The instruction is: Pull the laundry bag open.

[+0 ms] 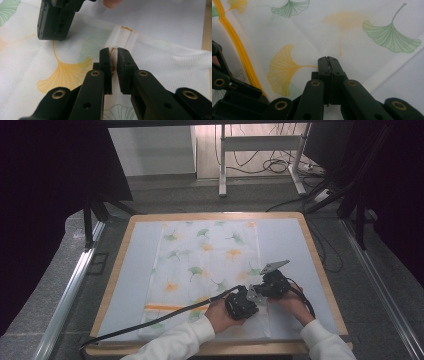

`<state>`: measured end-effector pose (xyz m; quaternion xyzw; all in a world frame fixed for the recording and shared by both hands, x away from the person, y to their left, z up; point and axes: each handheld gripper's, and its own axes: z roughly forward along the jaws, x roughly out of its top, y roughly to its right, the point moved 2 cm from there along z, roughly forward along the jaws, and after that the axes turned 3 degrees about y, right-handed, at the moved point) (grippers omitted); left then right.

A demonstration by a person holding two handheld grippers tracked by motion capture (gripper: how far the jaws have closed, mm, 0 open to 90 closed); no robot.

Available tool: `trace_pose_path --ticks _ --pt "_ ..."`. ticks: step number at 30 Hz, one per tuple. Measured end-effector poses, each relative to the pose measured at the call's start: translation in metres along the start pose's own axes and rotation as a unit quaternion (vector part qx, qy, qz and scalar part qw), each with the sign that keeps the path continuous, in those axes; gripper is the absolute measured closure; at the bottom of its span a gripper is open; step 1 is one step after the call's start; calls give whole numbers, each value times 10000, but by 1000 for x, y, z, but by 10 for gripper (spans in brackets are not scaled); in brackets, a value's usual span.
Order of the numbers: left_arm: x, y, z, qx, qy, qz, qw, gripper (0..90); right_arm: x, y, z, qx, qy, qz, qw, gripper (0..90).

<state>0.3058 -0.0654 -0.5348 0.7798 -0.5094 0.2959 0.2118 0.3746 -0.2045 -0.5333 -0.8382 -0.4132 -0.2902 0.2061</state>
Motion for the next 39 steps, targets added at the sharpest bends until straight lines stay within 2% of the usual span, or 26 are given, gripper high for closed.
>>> trace_pose_path --ticks 2,4,7,15,18,20,22,27,29,30,35,39 --pt "0 -2 -2 -100 55 -114 9999 876 0 0 0 4 0 4 10000 889" --pt "-1 -4 -3 -247 -16 -261 9994 900 0 0 0 7 7 -1 10000 889" --pt "-1 -2 -2 -200 10 -236 9995 900 0 0 0 17 9 13 10000 889" --pt "-2 -2 -3 -229 2 -265 9994 900 0 0 0 21 20 -1 10000 889" --pt "-1 -3 -2 -254 -13 -349 9991 900 -1 1 0 29 10 -4 10000 889" --pt "-1 -3 0 -269 35 -400 9988 865 0 1 0 24 22 -7 10000 889" --pt "0 -1 0 -306 18 -405 9987 816 0 0 0 8 17 -9 10000 889" --pt "-1 2 1 -252 28 -375 9990 802 0 0 0 9 8 -9 10000 889" --pt "-1 3 1 -184 58 -251 9995 826 0 0 0 10 8 -12 10000 889" --pt "-1 5 2 -211 65 -266 9994 862 0 0 0 9 7 -13 10000 889" --pt "-1 5 1 -125 85 -183 9997 900 0 0 0 14 8 -16 10000 889" --pt "-2 5 1 -80 125 -167 9998 900 0 1 0 22 17 -13 10000 889"
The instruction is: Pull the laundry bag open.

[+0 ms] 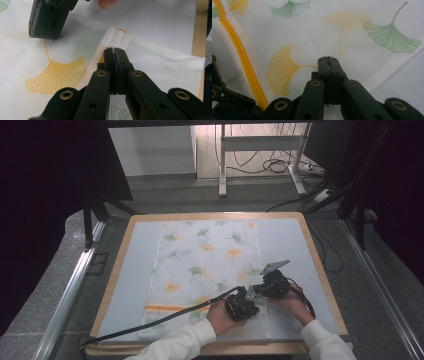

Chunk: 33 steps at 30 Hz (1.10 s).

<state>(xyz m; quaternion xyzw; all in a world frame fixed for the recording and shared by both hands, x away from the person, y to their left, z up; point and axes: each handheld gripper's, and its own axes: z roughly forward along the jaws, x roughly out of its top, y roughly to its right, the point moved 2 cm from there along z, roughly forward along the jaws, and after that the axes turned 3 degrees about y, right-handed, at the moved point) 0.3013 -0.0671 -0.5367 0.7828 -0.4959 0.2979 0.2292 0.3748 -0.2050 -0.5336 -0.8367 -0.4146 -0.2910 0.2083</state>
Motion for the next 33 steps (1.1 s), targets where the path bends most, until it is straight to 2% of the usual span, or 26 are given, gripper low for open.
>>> trace_pose_path --ticks 4,8,10,14,18,20,21,22,24,26,28,33 --pt "-1 -1 -1 -15 -9 -85 10000 900 0 0 0 3 1 -1 10000 889" --pt "-5 -5 -4 -135 33 -321 9994 900 0 0 0 -11 -14 -39 10000 891" --pt "-8 -8 -5 -230 101 -537 9982 900 0 0 0 -7 -3 -43 10000 890" --pt "-12 -11 -10 -223 109 -542 9982 900 -1 0 -1 -14 -3 -74 10000 891" --pt "-16 -15 -12 -329 120 -670 9971 900 -1 -1 0 -30 8 -96 9999 891" --pt "-15 -13 -10 -328 162 -675 9970 900 0 -2 -1 -136 25 -132 9998 889" --pt "-15 -13 -10 -339 166 -694 9969 900 0 -4 -3 -283 -10 -183 9994 889" --pt "-15 -14 -9 -352 174 -692 9968 900 0 -5 -5 -309 34 -205 9993 889" --pt "-14 -14 -9 -373 179 -706 9966 900 1 -11 -14 -168 221 -130 9995 890" --pt "-14 -14 -9 -370 213 -741 9963 900 -2 -21 -22 -172 191 -272 9993 890" --pt "-14 -14 -9 -351 219 -716 9966 900 -8 -31 -27 -76 211 -304 9993 890" --pt "-14 -12 -8 -331 270 -749 9963 900 -21 -51 -37 -40 58 -160 9998 890"
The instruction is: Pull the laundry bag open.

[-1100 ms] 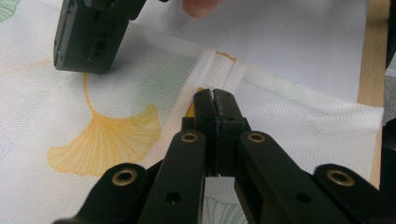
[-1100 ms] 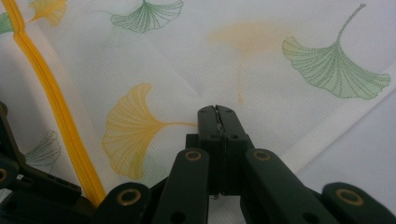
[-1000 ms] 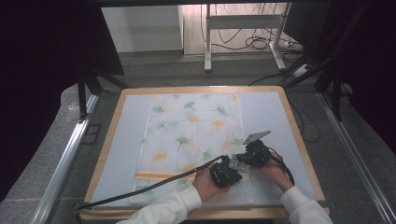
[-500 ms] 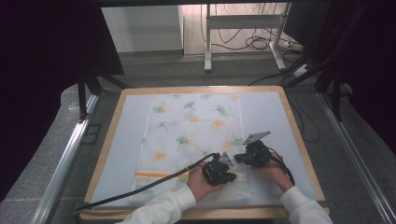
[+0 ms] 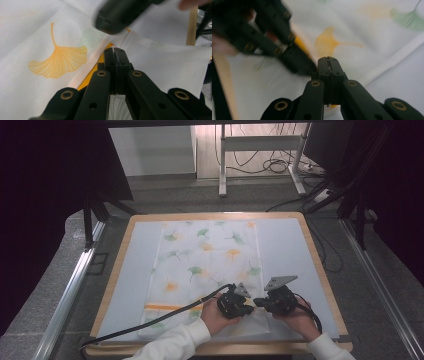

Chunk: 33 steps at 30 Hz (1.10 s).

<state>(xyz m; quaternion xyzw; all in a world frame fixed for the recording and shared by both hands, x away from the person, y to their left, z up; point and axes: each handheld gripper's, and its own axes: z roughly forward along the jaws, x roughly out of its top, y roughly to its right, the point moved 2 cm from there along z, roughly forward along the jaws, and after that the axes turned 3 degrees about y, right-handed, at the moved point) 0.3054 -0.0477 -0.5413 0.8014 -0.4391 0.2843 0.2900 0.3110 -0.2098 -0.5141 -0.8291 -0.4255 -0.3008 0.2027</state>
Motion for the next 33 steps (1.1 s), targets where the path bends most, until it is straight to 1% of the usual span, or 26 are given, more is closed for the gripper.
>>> trace_pose_path --ticks 2,3,4,5,6,9,11,14,15,16,18,22,26,27,29,30,33 --pt "0 0 0 0 -3 4 10000 900 -8 -4 2 -4 -148 15 9999 890" --pt "0 -1 0 10 -37 29 10000 900 -11 -4 4 -86 -233 7 9997 890" --pt "1 -1 0 13 -33 25 10000 900 -13 -2 6 -70 -239 98 9996 890" --pt "1 -1 0 12 -31 19 10000 900 -14 0 6 -3 -237 248 9994 891" --pt "0 0 0 11 -19 2 10000 900 -14 3 7 57 -244 342 9991 891" --pt "1 -1 0 44 -38 34 10000 900 -15 4 7 97 -228 479 9985 893" --pt "1 -1 0 45 -43 7 10000 900 -15 4 7 73 -225 481 9986 893" --pt "0 -1 -1 85 -59 29 9999 900 -16 3 7 21 -233 481 9986 895" --pt "0 -1 -2 89 -98 79 9999 900 -16 3 7 14 -219 486 9986 895" --pt "0 0 -2 107 -107 61 9999 900 -16 2 7 8 -216 480 9986 895" --pt "-1 -1 -4 134 -150 96 9998 900 -16 2 7 -13 -203 468 9987 895" --pt "-4 -4 -10 177 -154 58 9997 900 -17 2 7 -4 -177 467 9988 895" --pt "-15 -13 -21 146 -82 -148 9997 900 -17 3 7 6 -176 443 9989 896" --pt "-17 -14 -25 197 -62 -135 9997 900 -17 3 7 10 -176 440 9989 896" --pt "-21 -15 -32 234 -71 -112 9996 900 -17 3 7 28 -175 439 9989 896" --pt "-23 -14 -34 302 -75 -65 9995 900 -17 3 7 34 -184 431 9989 895" --pt "-29 -17 -44 300 -62 -128 9994 900 -17 3 7 41 -182 423 9989 895"
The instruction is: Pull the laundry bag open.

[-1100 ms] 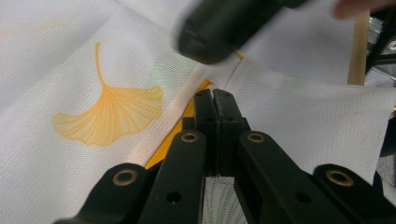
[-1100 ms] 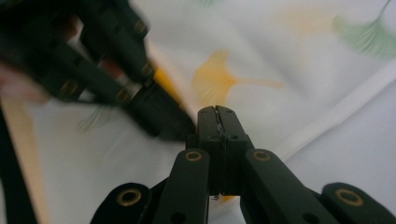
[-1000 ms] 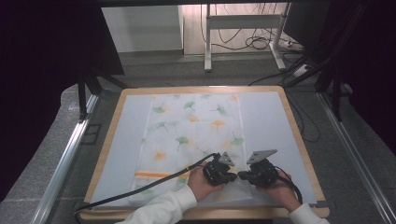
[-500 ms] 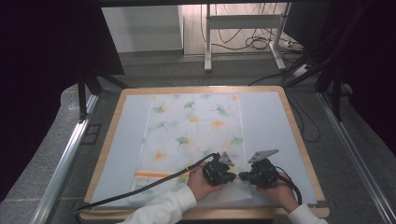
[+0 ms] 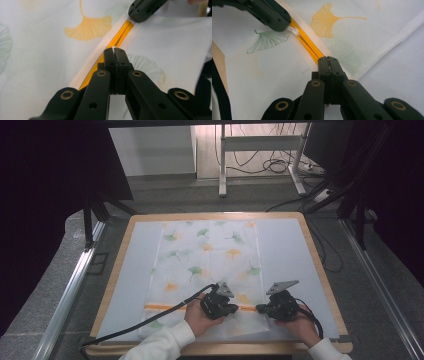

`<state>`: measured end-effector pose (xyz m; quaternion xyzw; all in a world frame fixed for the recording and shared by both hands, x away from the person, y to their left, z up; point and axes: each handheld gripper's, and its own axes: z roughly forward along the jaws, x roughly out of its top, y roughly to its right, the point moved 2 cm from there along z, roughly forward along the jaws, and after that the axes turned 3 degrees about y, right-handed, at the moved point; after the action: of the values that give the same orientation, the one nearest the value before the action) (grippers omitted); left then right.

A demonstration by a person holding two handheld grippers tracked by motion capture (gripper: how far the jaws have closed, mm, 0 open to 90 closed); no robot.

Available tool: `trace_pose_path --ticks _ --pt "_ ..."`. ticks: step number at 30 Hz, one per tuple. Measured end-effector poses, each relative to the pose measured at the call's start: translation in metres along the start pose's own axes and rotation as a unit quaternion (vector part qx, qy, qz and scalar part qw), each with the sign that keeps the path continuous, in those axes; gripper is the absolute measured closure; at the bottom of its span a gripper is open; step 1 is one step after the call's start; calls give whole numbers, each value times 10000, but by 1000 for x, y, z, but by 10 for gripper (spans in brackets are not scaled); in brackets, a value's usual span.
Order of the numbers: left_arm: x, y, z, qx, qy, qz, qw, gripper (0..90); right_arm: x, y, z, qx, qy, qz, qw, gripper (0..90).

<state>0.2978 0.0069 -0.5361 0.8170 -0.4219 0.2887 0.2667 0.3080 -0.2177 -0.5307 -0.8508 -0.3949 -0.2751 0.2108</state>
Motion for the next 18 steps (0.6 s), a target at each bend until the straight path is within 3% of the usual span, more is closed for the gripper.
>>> trace_pose_path --ticks 18 --pt "-62 -39 -67 241 94 -567 9981 900 -1 1 0 54 27 4 10000 895"
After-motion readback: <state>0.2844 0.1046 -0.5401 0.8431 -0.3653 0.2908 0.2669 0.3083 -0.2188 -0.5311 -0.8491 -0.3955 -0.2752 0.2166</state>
